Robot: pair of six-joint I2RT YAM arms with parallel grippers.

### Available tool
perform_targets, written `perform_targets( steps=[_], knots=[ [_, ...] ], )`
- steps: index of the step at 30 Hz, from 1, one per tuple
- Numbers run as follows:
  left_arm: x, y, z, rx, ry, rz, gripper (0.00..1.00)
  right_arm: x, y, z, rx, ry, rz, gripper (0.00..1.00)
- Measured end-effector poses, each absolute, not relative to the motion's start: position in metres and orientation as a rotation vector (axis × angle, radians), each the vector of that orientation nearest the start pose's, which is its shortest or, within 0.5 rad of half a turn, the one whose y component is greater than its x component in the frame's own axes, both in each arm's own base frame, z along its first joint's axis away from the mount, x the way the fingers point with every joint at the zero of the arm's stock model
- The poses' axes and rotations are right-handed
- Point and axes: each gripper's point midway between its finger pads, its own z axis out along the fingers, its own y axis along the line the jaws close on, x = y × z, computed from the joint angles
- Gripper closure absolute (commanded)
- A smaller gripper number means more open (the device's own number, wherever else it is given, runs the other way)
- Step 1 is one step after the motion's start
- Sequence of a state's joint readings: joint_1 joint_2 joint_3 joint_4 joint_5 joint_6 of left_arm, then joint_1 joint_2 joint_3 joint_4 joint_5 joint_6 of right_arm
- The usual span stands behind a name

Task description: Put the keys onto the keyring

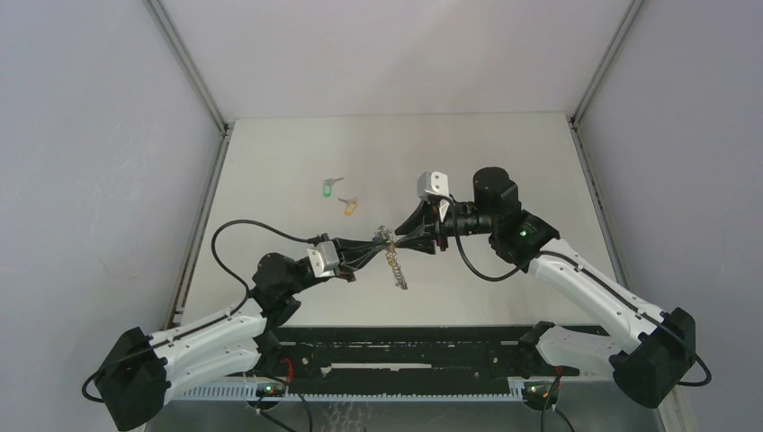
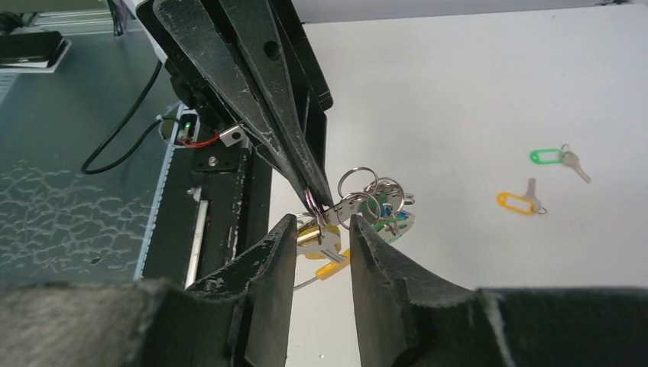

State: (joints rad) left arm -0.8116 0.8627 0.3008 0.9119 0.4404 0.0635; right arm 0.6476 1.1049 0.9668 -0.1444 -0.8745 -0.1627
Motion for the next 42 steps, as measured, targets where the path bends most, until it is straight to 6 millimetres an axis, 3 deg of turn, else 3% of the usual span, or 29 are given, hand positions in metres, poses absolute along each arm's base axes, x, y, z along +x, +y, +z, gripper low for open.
perform_targets(
  steps=[9,15,32,42],
  knots=[
    [0.168,-0.282,0.277,0.887,0.953,-0.911,1.0,0.177,0.304,0.278,-1.298,1.409,1.199,0.84],
    [0.168,-0.282,0.278,0.887,0.953,-0.91,1.0,0.177,0.303,0.277,-1.299,1.413,1.206,1.0],
    [0.164,-0.28,0.28,0.888,0.931,-0.916,1.0,0.177,0.297,0.27,-1.3,1.453,1.227,1.0],
    [0.16,-0.28,0.288,0.856,0.886,-0.943,1.0,0.173,0.308,0.261,-1.323,1.47,1.27,0.98]
  ],
)
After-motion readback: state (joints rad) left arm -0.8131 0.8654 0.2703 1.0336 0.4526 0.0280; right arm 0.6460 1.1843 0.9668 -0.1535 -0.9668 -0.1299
